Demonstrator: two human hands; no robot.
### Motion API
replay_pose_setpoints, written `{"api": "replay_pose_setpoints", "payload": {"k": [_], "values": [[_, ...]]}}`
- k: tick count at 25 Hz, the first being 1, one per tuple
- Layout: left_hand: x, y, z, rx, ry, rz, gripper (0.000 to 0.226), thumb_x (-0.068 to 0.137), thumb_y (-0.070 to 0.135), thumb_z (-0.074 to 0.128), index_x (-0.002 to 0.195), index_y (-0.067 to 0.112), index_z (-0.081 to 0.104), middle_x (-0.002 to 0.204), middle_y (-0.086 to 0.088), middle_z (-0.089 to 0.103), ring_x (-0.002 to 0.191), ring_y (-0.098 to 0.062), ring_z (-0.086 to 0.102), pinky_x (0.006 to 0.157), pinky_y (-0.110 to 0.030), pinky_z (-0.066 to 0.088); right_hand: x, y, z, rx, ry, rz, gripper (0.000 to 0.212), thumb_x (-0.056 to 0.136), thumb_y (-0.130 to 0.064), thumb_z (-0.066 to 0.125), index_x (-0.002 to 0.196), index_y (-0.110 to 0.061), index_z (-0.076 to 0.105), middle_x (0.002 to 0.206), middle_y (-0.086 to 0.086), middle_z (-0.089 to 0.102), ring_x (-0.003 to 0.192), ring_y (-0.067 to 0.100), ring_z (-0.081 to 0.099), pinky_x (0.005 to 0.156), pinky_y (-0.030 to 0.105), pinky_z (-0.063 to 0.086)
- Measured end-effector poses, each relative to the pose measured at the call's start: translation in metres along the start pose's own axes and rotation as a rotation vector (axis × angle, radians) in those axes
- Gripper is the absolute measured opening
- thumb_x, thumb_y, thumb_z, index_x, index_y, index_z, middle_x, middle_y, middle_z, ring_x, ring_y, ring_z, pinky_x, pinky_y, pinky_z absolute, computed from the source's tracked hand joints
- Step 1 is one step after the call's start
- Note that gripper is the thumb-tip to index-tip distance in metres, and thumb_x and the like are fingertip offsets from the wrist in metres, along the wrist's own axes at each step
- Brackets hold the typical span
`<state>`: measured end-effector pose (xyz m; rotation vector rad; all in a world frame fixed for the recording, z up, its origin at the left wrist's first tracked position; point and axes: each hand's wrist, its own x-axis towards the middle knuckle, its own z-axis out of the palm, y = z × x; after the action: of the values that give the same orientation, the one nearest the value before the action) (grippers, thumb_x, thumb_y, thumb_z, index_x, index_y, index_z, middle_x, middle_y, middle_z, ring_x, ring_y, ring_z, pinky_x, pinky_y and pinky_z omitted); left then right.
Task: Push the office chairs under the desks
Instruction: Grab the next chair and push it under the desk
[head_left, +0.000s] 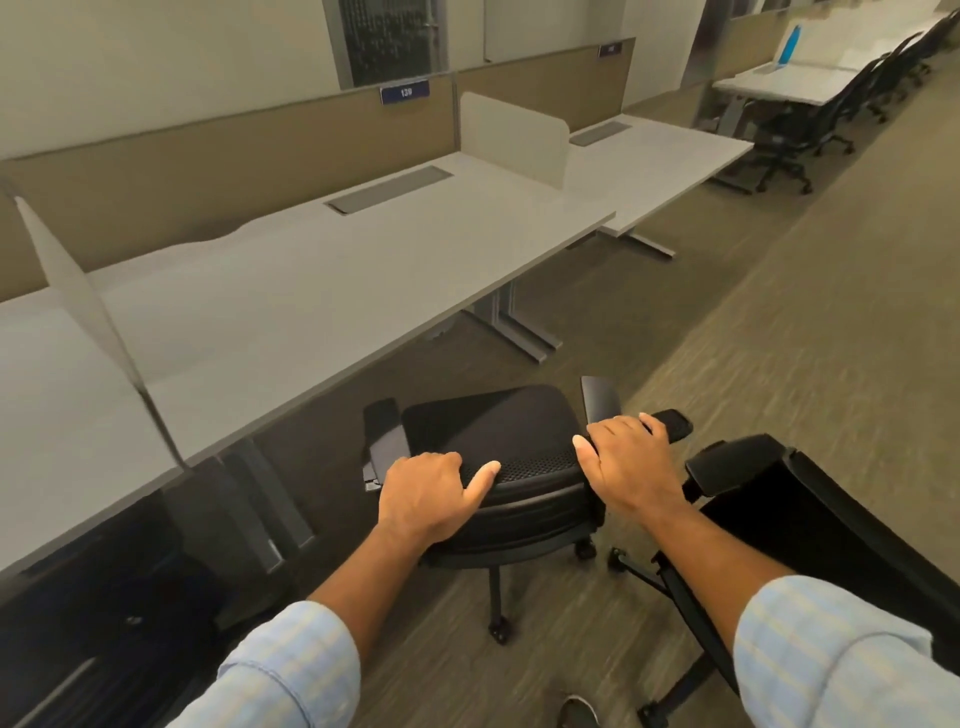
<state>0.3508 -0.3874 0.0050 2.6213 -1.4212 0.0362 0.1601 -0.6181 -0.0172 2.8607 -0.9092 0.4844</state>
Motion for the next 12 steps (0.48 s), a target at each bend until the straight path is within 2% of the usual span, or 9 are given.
{"api": "replay_pose_setpoints", "payload": {"k": [2,6,10,12], "values": [[0.015,-0.009,0.001,0.003,-0.009,-0.031,0.077,0.101,0.084,0.019,0.065,0.023,0.051,0.057,0.005,0.054,0.055,-0.017,0.055,0.056,-0.038,0.039,0.019,-0.004,0.007,0.019,0.008,-0.003,0.058,0.107,-0.055,0.029,0.090,-0.021,0.072,0.093,-0.003,0.075,0.098,0.024,0.069,0.109,0.054,0.041],[0.045,-0.019,0.002,0.006,-0.006,-0.077,0.076,0.101,0.083,0.021,0.066,0.022,0.052,0.058,0.005,0.054,0.055,-0.016,0.052,0.059,-0.038,0.037,0.062,-0.002,0.022,0.042,-0.005,-0.044,0.058,0.106,-0.056,0.028,0.089,-0.022,0.073,0.094,-0.004,0.075,0.099,0.022,0.069,0.110,0.054,0.041],[0.072,-0.014,0.009,0.015,-0.008,-0.175,0.079,0.101,0.082,0.018,0.072,0.021,0.058,0.064,0.003,0.059,0.061,-0.019,0.059,0.065,-0.041,0.053,0.110,0.013,0.042,0.058,-0.021,-0.123,0.059,0.105,-0.056,0.028,0.094,-0.023,0.075,0.097,-0.005,0.076,0.103,0.020,0.069,0.113,0.054,0.040],[0.088,-0.010,0.010,0.005,-0.008,-0.215,0.078,0.101,0.082,0.018,0.072,0.022,0.057,0.064,0.003,0.059,0.061,-0.019,0.058,0.067,-0.042,0.054,0.138,0.021,0.052,0.081,-0.007,-0.152,0.056,0.105,-0.055,0.031,0.094,-0.023,0.075,0.097,-0.005,0.076,0.103,0.020,0.070,0.112,0.054,0.041]]}}
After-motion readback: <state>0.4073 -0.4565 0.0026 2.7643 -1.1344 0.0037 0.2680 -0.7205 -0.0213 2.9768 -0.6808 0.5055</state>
